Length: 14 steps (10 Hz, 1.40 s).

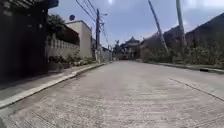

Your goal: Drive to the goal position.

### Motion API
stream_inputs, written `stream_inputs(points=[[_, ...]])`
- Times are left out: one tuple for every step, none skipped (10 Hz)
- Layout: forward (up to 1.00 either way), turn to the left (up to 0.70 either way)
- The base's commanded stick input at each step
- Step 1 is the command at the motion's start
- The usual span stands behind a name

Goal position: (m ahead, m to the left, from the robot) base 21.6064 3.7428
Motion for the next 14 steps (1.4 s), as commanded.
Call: stream_inputs(points=[[1.0,0.0],[1.0,-0.01],[1.0,-0.04],[1.0,-0.06],[1.0,-0.36],[1.0,-0.37],[1.0,-0.38],[1.0,-0.39],[1.0,-0.4],[1.0,-0.37],[1.0,-0.07],[1.0,0.0],[1.0,0.0],[1.0,0.0]])
